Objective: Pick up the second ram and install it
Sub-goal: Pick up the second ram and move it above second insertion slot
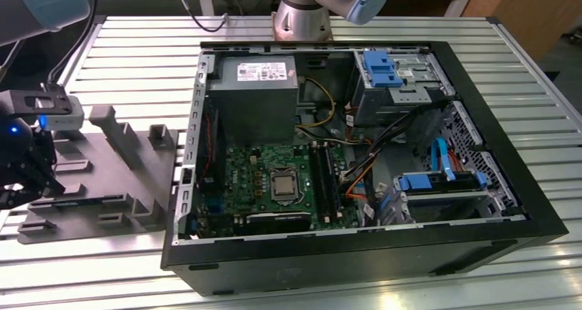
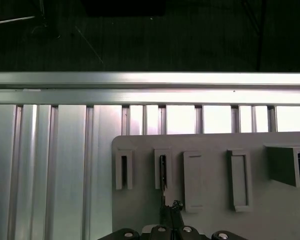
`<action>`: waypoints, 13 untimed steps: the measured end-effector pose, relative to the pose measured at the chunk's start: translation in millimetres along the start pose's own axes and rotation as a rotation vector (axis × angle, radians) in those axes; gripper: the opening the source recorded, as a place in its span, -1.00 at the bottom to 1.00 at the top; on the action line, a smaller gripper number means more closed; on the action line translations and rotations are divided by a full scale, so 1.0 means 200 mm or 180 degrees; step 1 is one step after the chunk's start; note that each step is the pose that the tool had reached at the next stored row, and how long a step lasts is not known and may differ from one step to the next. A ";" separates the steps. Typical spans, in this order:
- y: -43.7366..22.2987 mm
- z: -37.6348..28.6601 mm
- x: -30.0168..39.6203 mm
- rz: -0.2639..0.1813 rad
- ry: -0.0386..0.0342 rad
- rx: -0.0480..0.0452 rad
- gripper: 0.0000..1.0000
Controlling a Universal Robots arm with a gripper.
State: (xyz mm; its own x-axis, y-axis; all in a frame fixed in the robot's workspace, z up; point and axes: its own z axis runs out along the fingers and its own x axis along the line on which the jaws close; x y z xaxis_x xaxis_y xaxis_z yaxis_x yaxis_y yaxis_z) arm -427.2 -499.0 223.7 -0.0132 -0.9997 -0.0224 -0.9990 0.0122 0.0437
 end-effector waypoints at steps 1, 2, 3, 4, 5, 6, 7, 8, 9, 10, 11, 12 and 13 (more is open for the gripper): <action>0.000 0.001 0.000 0.0000 0.0000 0.0000 -0.79; 0.000 0.002 0.000 0.0000 0.0000 0.0000 -0.79; 0.000 0.002 0.000 0.0000 0.0000 0.0000 -0.79; 0.000 0.003 0.000 0.0000 0.0000 0.0000 -0.79; 0.000 0.004 0.000 0.0000 0.0000 0.0000 -0.79; 0.000 0.005 0.000 0.0000 0.0000 0.0000 -0.79; 0.000 0.006 0.000 0.0000 0.0000 0.0000 -0.79; 0.000 0.007 0.000 0.0000 0.0000 0.0000 -0.79; 0.000 0.008 0.000 0.0000 0.0000 0.0000 -0.79; 0.000 0.009 0.000 0.0000 0.0000 0.0000 -0.79; 0.000 0.011 0.000 0.0000 0.0000 0.0000 -0.79; 0.000 0.012 0.000 0.0000 0.0000 0.0000 -0.79; -0.001 0.013 0.000 0.0000 0.0000 0.0000 -0.79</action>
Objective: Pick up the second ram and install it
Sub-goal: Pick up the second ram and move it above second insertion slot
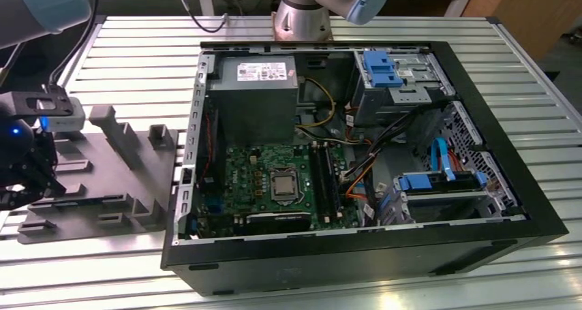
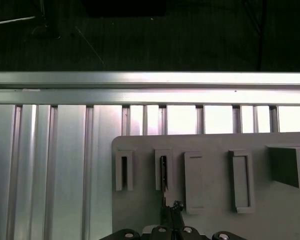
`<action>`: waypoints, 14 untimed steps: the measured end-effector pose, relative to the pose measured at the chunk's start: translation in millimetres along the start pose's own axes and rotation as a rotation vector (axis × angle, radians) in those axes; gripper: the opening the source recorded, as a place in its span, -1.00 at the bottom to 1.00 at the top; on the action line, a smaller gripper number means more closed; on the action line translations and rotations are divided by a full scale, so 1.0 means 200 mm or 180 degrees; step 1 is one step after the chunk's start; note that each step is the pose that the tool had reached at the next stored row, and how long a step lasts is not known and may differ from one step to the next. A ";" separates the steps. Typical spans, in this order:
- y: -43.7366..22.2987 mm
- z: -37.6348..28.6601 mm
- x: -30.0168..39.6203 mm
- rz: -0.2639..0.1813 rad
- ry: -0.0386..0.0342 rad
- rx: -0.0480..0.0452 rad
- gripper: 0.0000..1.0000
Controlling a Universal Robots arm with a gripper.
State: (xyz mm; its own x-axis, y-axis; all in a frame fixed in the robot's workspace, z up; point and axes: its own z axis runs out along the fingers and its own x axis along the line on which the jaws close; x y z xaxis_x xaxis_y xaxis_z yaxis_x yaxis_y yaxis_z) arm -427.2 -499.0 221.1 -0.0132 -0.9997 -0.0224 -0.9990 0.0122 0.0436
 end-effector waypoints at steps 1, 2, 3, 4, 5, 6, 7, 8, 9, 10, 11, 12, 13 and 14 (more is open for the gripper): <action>0.000 0.001 0.000 0.0000 0.0000 0.0000 -0.79; 0.000 0.002 0.000 0.0000 0.0000 0.0000 -0.79; 0.000 0.005 0.000 0.0000 0.0000 0.0000 -0.79; 0.000 0.005 0.000 0.0000 0.0000 0.0000 -0.79; 0.000 0.005 0.000 0.0000 0.0000 0.0000 -0.79; 0.000 0.005 0.000 0.0000 0.0000 0.0000 -0.79; 0.000 0.005 0.000 0.0000 0.0000 0.0000 -0.79; 0.000 0.005 0.000 0.0000 0.0000 0.0000 -0.79; 0.000 0.006 0.000 0.0000 0.0000 0.0000 -0.79; 0.000 0.006 0.000 0.0000 0.0000 0.0000 -0.79; 0.000 0.007 0.000 0.0000 0.0000 0.0000 -0.79; 0.000 0.008 0.000 0.0000 0.0000 0.0000 -0.79; -0.001 0.009 0.000 0.0000 0.0000 0.0000 -0.79; -0.005 0.011 0.001 0.0000 0.0000 0.0000 -0.79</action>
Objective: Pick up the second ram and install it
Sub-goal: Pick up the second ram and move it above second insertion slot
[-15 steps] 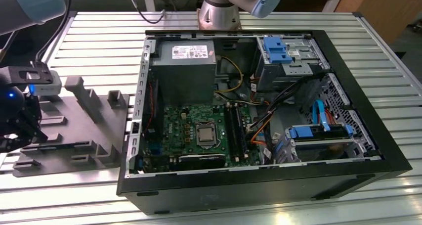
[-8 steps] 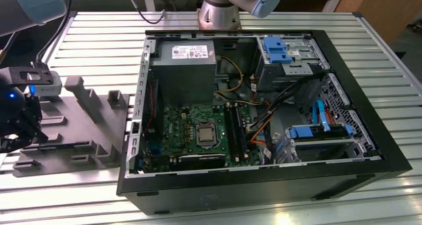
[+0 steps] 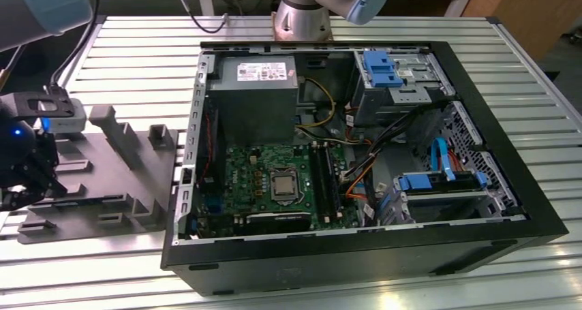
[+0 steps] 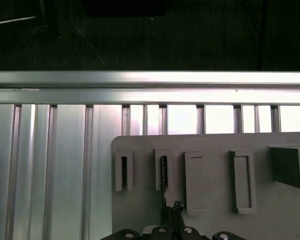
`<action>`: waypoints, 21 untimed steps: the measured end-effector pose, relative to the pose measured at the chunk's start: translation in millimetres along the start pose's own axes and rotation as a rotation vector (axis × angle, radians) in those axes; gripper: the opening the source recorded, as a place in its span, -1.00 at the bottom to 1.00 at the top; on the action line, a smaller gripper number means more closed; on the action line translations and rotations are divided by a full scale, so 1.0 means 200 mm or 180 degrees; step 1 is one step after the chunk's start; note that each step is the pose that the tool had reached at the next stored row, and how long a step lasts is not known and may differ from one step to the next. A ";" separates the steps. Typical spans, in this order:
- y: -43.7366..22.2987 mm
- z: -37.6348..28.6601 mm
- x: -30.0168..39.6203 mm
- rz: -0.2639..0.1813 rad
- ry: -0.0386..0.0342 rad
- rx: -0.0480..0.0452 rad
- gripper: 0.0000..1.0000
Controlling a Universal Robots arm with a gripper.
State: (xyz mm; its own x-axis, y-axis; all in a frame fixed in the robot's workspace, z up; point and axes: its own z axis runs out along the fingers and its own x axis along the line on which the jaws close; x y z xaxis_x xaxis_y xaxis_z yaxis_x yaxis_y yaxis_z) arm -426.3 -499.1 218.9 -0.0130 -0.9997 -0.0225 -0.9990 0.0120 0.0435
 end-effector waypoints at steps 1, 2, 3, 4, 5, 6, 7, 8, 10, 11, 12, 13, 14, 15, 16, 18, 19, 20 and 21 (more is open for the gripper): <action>-0.004 0.000 0.000 0.0000 0.0000 0.0000 -0.79; -0.009 0.001 0.000 0.0000 0.0000 0.0000 -0.79; -0.014 0.002 0.000 0.0000 0.0000 0.0000 -0.79; -0.021 0.003 0.000 0.0000 0.0000 0.0000 -0.79; -0.027 0.003 0.000 0.0000 0.0000 0.0000 -0.79; -0.033 0.003 0.000 0.0001 0.0000 0.0000 -0.79; -0.036 0.003 -0.001 0.0000 0.0000 0.0000 -0.79; -0.036 0.003 -0.001 0.0001 0.0000 0.0000 -0.79; -0.036 0.003 0.000 0.0001 0.0000 -0.0001 -0.79; -0.037 0.003 0.002 0.0000 0.0000 -0.0001 -0.79; -0.037 0.003 0.005 0.0000 0.0000 0.0000 -0.79; -0.037 0.003 0.006 0.0001 0.0000 -0.0001 -0.79; -0.037 0.004 0.008 0.0001 0.0000 -0.0001 -0.79; -0.037 0.005 0.009 0.0001 0.0000 0.0000 -0.79; -0.037 0.006 0.009 0.0001 0.0000 0.0000 -0.79; -0.038 0.008 0.010 0.0001 0.0000 -0.0001 -0.79; -0.038 0.008 0.010 0.0001 0.0000 -0.0001 -0.79; -0.038 0.008 0.010 0.0001 0.0001 -0.0001 -0.79; -0.038 0.009 0.010 0.0001 0.0000 -0.0001 -0.79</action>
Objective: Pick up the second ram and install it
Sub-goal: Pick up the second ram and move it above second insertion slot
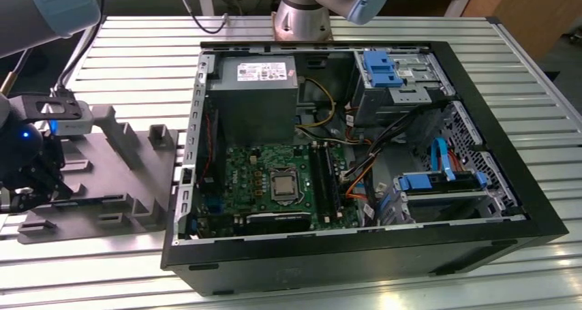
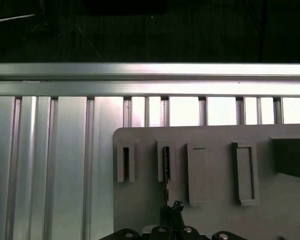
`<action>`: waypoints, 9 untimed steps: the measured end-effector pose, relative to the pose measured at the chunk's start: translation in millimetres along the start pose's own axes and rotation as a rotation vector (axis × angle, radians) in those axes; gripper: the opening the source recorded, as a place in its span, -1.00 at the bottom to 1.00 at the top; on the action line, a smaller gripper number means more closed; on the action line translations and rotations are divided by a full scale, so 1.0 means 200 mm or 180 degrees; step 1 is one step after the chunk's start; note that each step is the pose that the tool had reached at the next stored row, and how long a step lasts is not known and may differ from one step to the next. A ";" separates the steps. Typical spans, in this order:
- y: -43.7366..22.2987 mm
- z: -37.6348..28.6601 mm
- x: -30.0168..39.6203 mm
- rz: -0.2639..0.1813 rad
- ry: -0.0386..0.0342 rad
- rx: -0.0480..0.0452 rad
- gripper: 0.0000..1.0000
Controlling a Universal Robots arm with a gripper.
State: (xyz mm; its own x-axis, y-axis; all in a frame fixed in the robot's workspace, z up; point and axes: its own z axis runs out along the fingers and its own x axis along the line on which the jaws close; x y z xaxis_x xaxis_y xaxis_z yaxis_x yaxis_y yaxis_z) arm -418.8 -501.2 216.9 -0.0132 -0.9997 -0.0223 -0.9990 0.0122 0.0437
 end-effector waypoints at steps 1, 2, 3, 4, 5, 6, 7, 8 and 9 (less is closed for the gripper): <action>0.000 0.000 0.000 0.0000 0.0000 0.0000 -0.79; 0.000 0.000 0.000 0.0000 0.0000 0.0000 -0.79; 0.000 0.000 0.000 0.0000 0.0000 0.0000 -0.79; 0.000 0.000 0.000 0.0000 0.0000 0.0000 -0.79; 0.000 0.000 0.000 0.0000 0.0000 0.0000 -0.79; 0.000 0.000 0.000 0.0000 0.0000 0.0000 -0.77; 0.000 0.001 0.000 0.0000 0.0000 0.0000 -0.77; 0.000 0.000 0.000 0.0000 0.0000 0.0000 -0.67; -0.001 0.001 0.000 0.0000 0.0000 0.0000 -0.54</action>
State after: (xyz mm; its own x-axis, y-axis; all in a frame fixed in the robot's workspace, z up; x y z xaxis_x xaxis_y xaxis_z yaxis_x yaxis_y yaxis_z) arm -418.7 -501.2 216.7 -0.0132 -0.9997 -0.0224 -0.9990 0.0122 0.0436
